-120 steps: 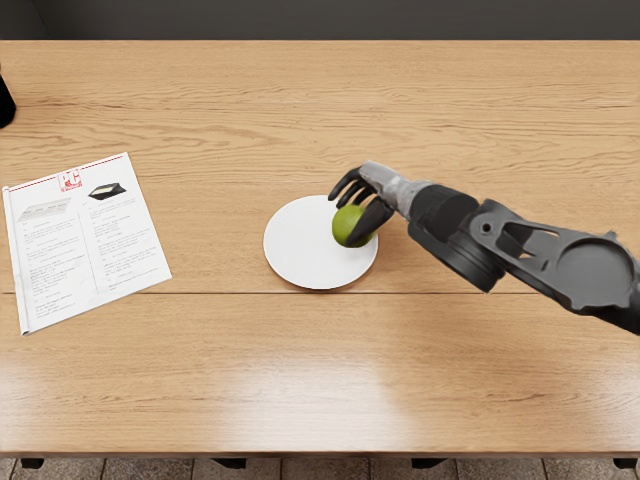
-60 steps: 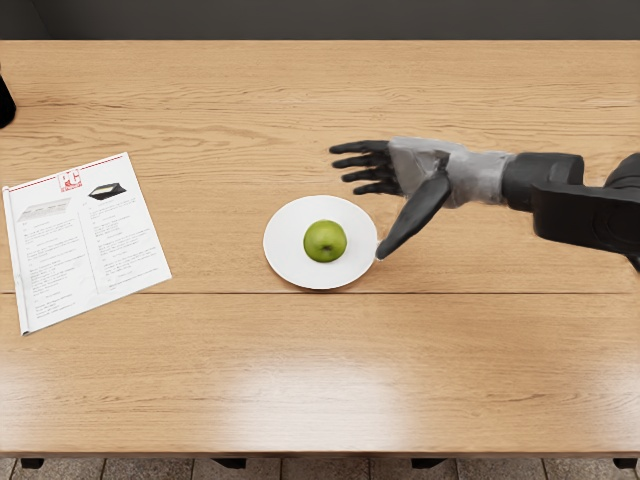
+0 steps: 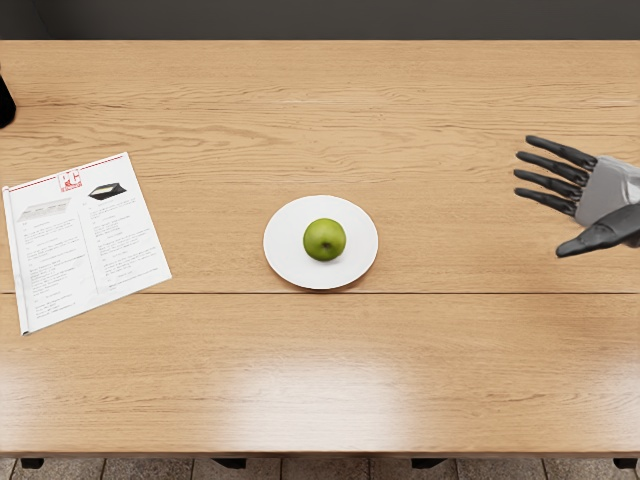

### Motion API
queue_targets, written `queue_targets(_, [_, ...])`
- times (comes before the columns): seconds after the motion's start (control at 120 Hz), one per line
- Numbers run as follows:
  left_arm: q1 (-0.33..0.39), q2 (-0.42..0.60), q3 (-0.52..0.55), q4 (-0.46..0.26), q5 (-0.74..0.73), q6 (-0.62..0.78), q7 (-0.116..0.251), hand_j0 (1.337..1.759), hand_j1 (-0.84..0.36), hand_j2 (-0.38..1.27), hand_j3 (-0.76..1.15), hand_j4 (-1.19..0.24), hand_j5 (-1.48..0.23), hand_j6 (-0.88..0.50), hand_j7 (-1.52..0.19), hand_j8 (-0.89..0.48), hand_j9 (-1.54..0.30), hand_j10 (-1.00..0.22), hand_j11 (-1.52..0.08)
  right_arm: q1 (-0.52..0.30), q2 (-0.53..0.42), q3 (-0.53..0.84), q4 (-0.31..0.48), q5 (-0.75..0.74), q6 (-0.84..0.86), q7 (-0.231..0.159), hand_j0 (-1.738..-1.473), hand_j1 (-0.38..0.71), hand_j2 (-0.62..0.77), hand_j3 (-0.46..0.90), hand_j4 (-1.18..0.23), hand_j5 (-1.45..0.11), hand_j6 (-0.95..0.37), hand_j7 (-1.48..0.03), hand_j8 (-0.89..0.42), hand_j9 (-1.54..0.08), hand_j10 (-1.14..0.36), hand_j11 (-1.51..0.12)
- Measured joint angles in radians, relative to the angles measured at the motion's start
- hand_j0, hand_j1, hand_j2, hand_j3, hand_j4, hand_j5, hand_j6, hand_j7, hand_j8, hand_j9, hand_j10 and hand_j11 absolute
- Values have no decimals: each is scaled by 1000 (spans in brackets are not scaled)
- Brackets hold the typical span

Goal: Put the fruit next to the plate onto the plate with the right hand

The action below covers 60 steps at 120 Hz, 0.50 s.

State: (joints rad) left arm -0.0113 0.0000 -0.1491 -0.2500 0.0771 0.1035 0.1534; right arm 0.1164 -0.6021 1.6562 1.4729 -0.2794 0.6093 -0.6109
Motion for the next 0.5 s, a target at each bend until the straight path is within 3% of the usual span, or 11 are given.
queue_targets(0.5, [8, 0, -1, 1, 0, 2, 0, 1658, 349, 0, 0, 0, 0, 0, 0, 0, 0, 0, 0, -43, 8, 72, -61, 8, 2, 0, -1658, -320, -4, 0, -24, -32, -23, -32, -23, -32, -23, -32])
